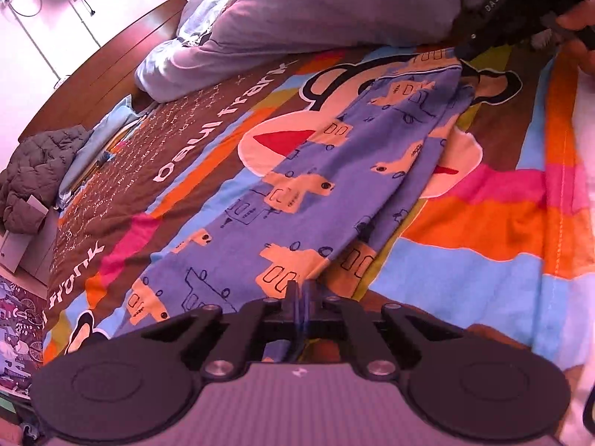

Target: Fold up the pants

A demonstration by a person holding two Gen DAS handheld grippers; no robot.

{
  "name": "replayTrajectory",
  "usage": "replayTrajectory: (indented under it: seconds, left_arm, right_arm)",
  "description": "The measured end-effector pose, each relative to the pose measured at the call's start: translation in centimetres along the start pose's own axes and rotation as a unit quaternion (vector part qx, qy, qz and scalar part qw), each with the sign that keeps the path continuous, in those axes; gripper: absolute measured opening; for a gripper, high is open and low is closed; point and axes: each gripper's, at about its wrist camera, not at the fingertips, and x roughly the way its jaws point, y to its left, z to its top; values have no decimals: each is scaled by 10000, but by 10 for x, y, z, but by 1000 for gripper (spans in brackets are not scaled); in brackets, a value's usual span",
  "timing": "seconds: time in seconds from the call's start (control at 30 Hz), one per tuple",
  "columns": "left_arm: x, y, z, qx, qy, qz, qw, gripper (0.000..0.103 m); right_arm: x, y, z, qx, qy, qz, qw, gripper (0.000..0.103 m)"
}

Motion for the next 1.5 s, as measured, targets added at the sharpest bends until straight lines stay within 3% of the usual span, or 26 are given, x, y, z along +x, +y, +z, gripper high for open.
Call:
replayTrajectory:
  seconds: [0.07,0.27,0.37,0.4,0.83,0.9,1.0,1.27,1.3,1.5]
  left_arm:
    - [-4,1,0,4,-2,-49,10000,1]
    - [4,-4,-5,-31,147,-98,9998,1]
    - [6,-6,-6,-91,180,-74,9998,1]
    - [6,-6,-6,-107,181,-70,9998,1]
    - [7,-3,-5,-287,202,-97,9993,1]
    - [7,-3,-5,-338,194,-94,9992,1]
    - [6,0,-5,-474,185,-90,9987,1]
    - [-5,7,-2,-683,41,-14,9977,2]
    - [-4,7,-2,-673,76,-41,9977,2]
    - [11,6,-9,-967,312,-211,9946,5]
  right_arm:
    - [-9,-1,1,25,-72,-27,10000,0]
    - [-14,-7,-2,-80,88,-125,9999,1]
    - [-5,-9,-4,62,285,-67,9996,22]
    - [-3,-8,-4,59,315,-51,9995,23]
    - [21,-8,-9,659,390,31,9971,23]
    - [23,-11,-8,793,349,59,9962,22]
    - [25,-9,-8,724,259,-5,9970,9]
    - [-1,5,-7,347,-177,-57,9992,6]
    - [-6,7,-5,243,-196,-94,9995,0]
    - [-2,-3,0,308,140,-281,9990,1]
